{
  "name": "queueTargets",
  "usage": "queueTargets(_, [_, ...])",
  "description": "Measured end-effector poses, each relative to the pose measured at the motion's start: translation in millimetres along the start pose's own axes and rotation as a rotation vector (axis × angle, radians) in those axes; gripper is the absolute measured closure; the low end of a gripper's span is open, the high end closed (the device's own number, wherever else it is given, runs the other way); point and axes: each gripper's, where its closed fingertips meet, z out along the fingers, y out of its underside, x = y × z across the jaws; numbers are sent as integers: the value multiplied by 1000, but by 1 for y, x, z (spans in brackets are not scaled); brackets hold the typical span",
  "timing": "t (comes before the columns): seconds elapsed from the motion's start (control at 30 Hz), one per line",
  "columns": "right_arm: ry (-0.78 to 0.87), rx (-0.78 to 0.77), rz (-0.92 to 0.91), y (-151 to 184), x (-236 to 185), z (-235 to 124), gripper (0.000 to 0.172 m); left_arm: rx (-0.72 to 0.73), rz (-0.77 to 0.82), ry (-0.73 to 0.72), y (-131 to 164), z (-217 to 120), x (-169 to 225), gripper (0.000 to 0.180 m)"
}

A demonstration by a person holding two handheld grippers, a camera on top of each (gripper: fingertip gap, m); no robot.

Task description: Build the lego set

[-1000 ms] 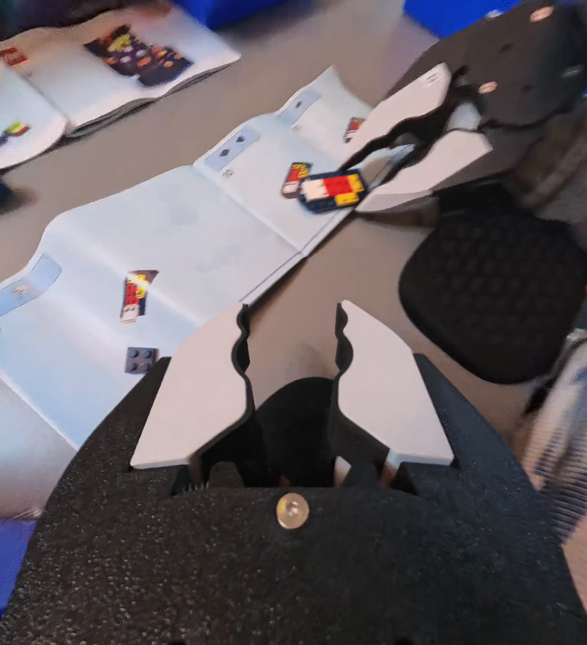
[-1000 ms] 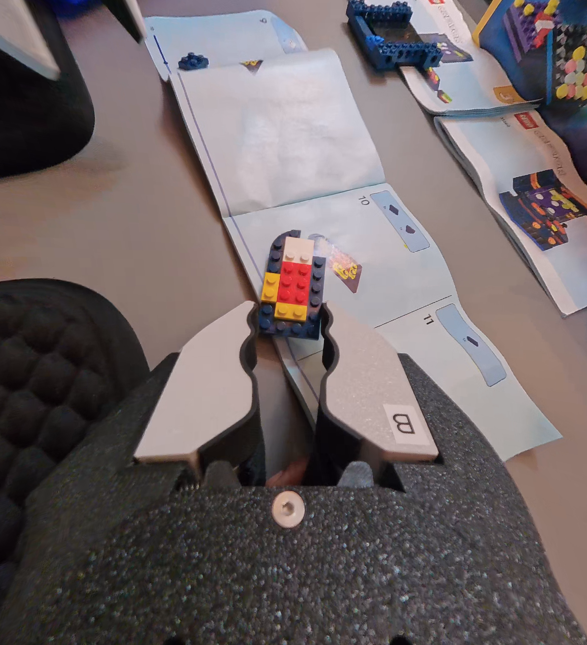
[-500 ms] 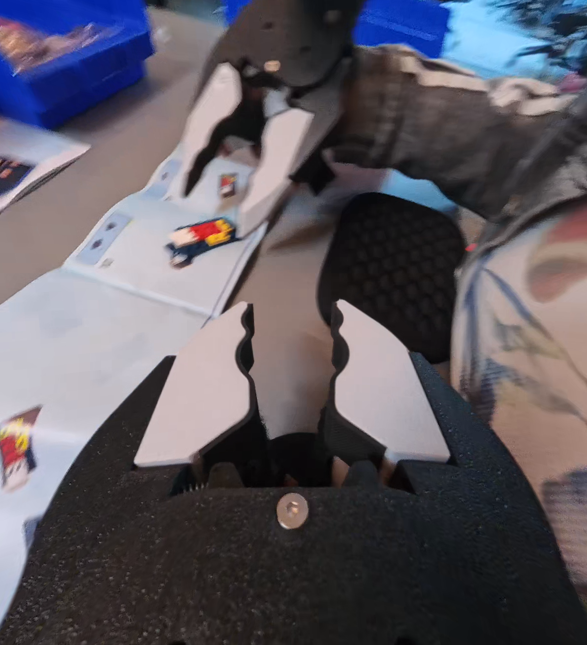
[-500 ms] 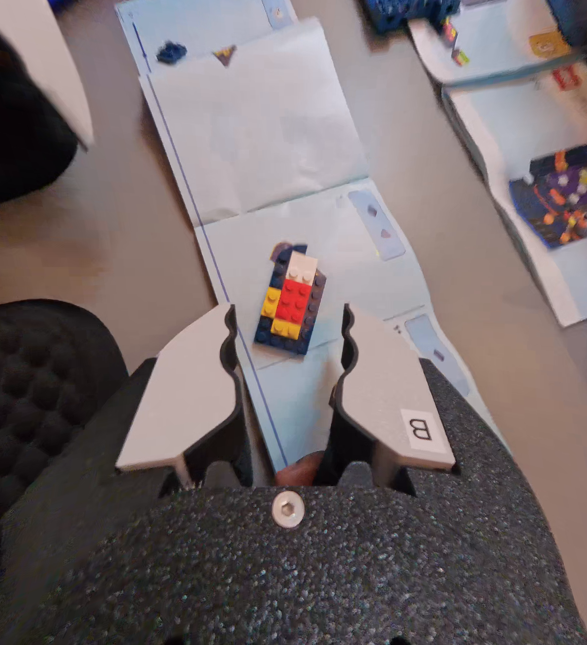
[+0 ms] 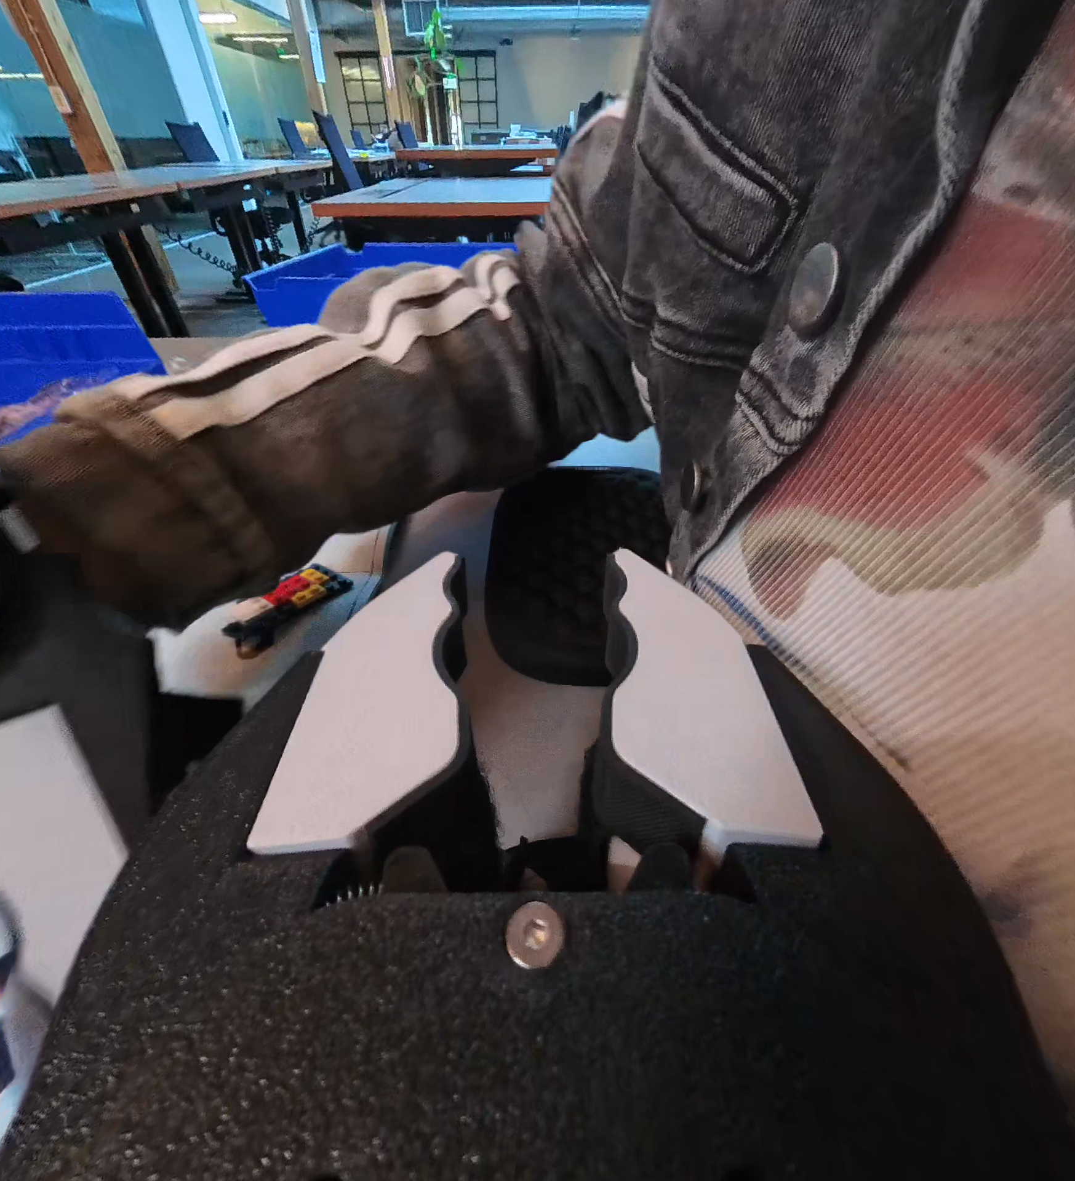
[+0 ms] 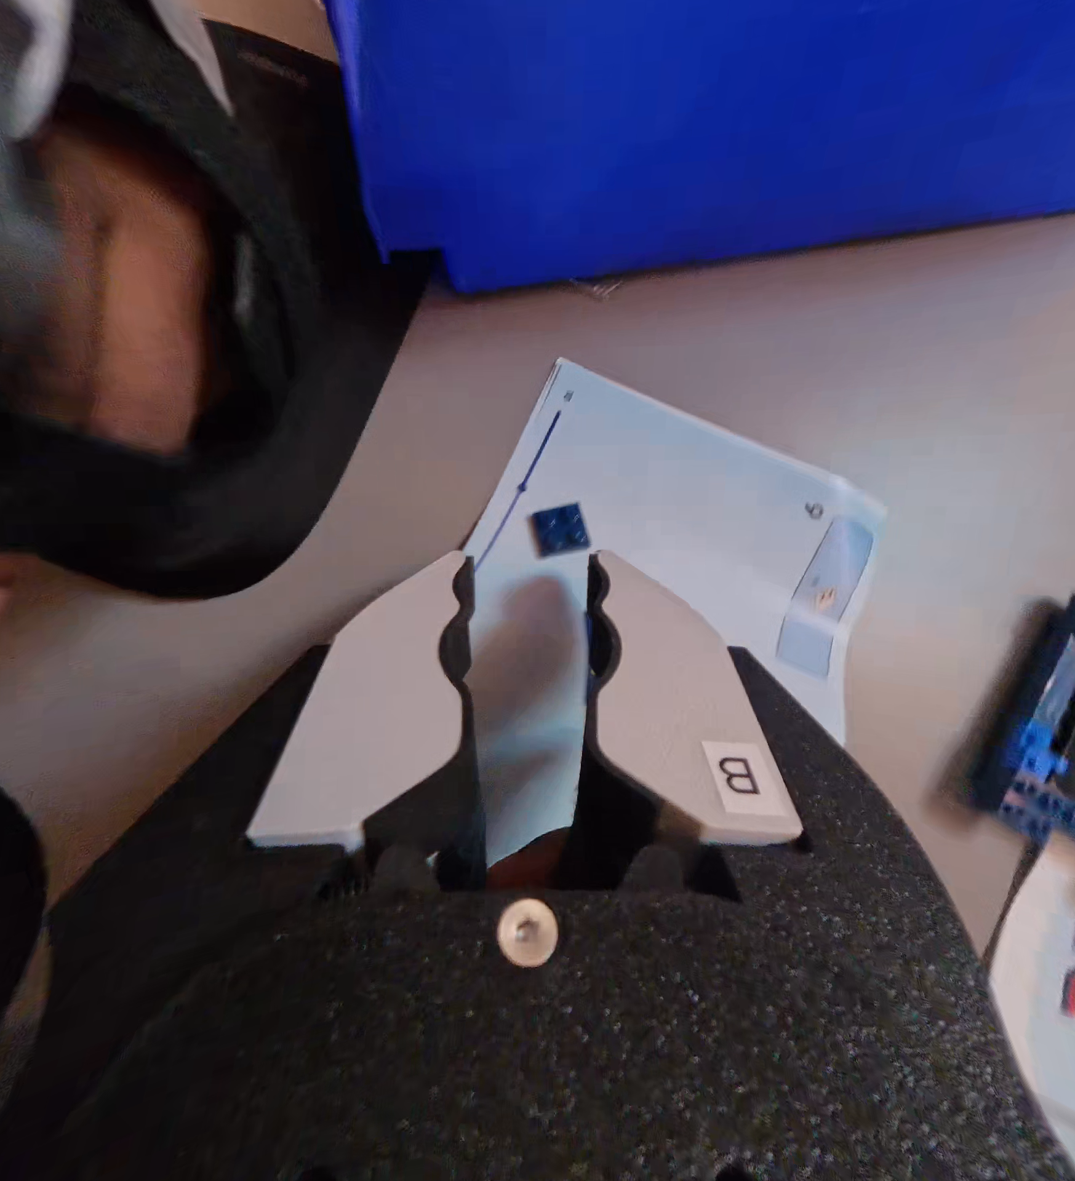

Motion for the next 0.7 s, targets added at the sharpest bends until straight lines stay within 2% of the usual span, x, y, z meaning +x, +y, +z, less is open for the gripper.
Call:
queueTargets(0.1, [-51, -50, -29, -1, 7, 15, 144, -18, 25, 9, 2, 2, 3, 139])
queueTargets(0.17, [-44, -82, -88, 3, 10, 20, 156, -30, 38, 15, 4, 3, 5, 139])
queueTargets(0.23, [17, -86, -155, 4, 16, 9, 156, -34, 40, 12, 5, 3, 5, 139])
queueTargets(0.3, [105, -8, -122, -1, 23, -24, 156, -27, 30, 6, 4, 2, 4, 139])
queueTargets(0.4, [276, 127, 76, 13, 30, -100, 156, -9, 9, -3, 2, 1, 0, 139])
queueTargets(0.5, [493, 193, 345, 63, 24, -161, 156, -16, -12, -3, 3, 2, -2, 139])
queueTargets(0.57, [578, 234, 509, 95, 9, -176, 156, -35, -19, -1, 5, 4, -2, 139])
queueTargets(0.7, [573, 273, 675, 128, -20, -155, 156, -66, -25, 10, 9, 7, -2, 139])
